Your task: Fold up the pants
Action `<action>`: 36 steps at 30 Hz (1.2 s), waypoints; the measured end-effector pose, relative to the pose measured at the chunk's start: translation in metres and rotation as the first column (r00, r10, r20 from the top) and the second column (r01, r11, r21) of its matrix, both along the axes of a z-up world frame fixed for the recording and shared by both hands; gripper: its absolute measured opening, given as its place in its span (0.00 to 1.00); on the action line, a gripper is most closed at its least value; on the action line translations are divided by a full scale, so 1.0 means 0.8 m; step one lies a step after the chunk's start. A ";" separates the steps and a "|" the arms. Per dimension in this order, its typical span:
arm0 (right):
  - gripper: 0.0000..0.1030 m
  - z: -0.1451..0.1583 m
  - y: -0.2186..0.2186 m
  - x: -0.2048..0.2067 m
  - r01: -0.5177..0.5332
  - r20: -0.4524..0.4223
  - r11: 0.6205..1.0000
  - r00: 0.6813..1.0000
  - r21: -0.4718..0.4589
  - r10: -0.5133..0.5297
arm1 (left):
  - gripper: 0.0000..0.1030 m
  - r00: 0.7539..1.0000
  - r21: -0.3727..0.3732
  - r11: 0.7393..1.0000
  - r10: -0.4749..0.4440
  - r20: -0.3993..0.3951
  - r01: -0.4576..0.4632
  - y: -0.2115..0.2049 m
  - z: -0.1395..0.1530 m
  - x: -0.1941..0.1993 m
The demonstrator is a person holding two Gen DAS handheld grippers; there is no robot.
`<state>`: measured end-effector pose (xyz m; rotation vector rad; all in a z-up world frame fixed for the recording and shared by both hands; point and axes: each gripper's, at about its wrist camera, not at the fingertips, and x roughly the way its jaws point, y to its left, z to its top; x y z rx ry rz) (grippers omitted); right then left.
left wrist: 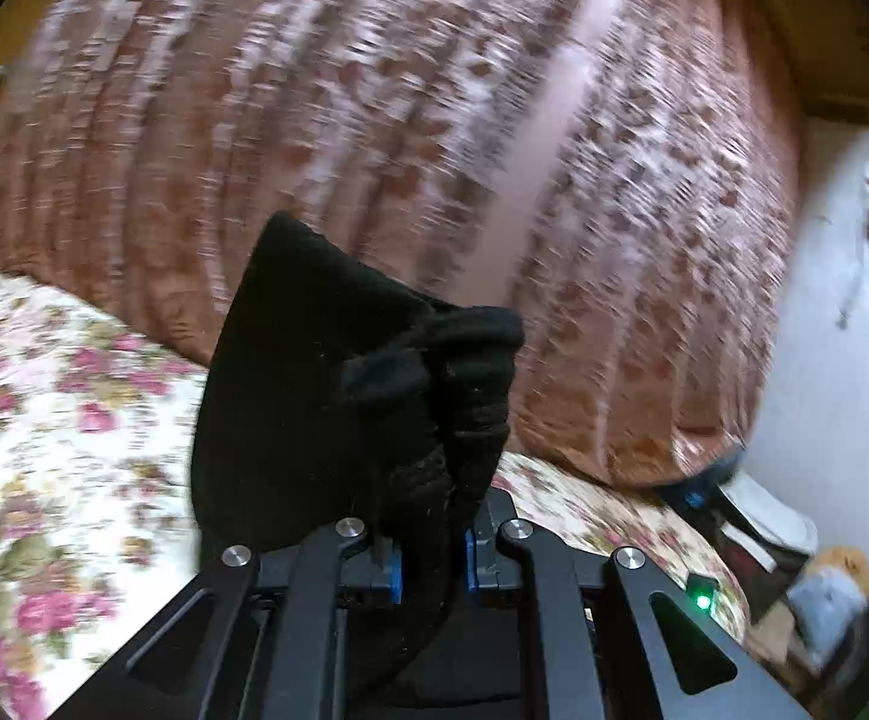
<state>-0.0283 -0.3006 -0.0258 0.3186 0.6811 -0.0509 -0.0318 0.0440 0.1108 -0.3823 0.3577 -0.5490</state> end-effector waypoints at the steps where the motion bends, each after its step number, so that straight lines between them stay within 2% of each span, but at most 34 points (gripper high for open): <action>1: 0.23 0.001 -0.003 -0.003 -0.002 0.002 1.000 1.000 0.028 0.002 | 0.13 1.000 0.006 1.000 -0.026 -0.003 0.026 -0.013 0.000 0.001; 4: 0.23 0.004 -0.012 -0.010 -0.006 0.013 0.996 1.000 0.089 0.005 | 0.13 0.995 0.034 0.994 -0.099 -0.021 0.100 -0.054 -0.009 0.005; 9: 0.23 0.012 -0.012 -0.019 -0.017 0.046 0.996 0.999 0.087 0.013 | 0.13 0.977 0.072 0.978 -0.191 -0.093 0.198 -0.110 -0.039 0.013; 14: 0.23 0.021 -0.011 -0.020 -0.061 0.082 0.987 0.995 0.149 0.050 | 0.13 0.957 0.128 0.956 -0.244 -0.157 0.264 -0.153 -0.082 0.014; 19: 0.23 0.016 -0.006 -0.017 -0.061 0.060 0.988 0.997 0.139 0.053 | 0.14 0.941 0.200 0.929 -0.271 -0.202 0.311 -0.184 -0.122 0.006; 21: 0.23 0.014 -0.008 -0.015 -0.066 0.058 0.983 0.997 0.170 0.057 | 0.20 0.932 0.229 0.915 -0.283 -0.225 0.333 -0.194 -0.136 0.003; 23: 0.23 0.012 -0.011 -0.014 -0.072 0.061 0.974 0.996 0.214 0.061 | 0.40 0.926 0.241 0.905 -0.296 -0.233 0.350 -0.197 -0.145 -0.001; 25: 0.27 0.012 -0.013 -0.012 -0.077 0.061 0.969 0.996 0.237 0.064 | 0.51 0.917 0.228 0.897 -0.331 -0.222 0.378 -0.194 -0.150 -0.011; 27: 0.27 0.013 -0.011 -0.012 -0.083 0.061 0.967 0.996 0.242 0.071 | 0.52 0.917 0.230 0.894 -0.340 -0.209 0.384 -0.191 -0.148 -0.019; 30: 0.28 0.017 -0.007 -0.009 -0.104 0.070 0.963 0.994 0.250 0.089 | 0.52 0.922 0.197 0.909 -0.331 -0.200 0.369 -0.172 -0.138 -0.025; 32: 0.39 0.020 -0.003 -0.006 -0.124 0.072 0.958 0.991 0.257 0.109 | 0.54 0.933 0.157 0.929 -0.303 -0.192 0.334 -0.151 -0.129 -0.022; 33: 0.54 0.021 0.001 -0.001 -0.141 0.066 0.955 0.990 0.261 0.129 | 0.55 0.943 0.138 0.943 -0.274 -0.189 0.301 -0.138 -0.124 -0.020; 34: 0.60 0.021 0.003 0.002 -0.153 0.064 0.951 0.988 0.267 0.141 | 0.55 0.951 0.123 0.954 -0.247 -0.187 0.272 -0.127 -0.120 -0.016; 36: 0.60 0.018 0.006 0.011 -0.168 0.057 0.942 0.986 0.291 0.159 | 0.57 0.970 0.090 0.979 -0.163 -0.180 0.182 -0.094 -0.113 -0.007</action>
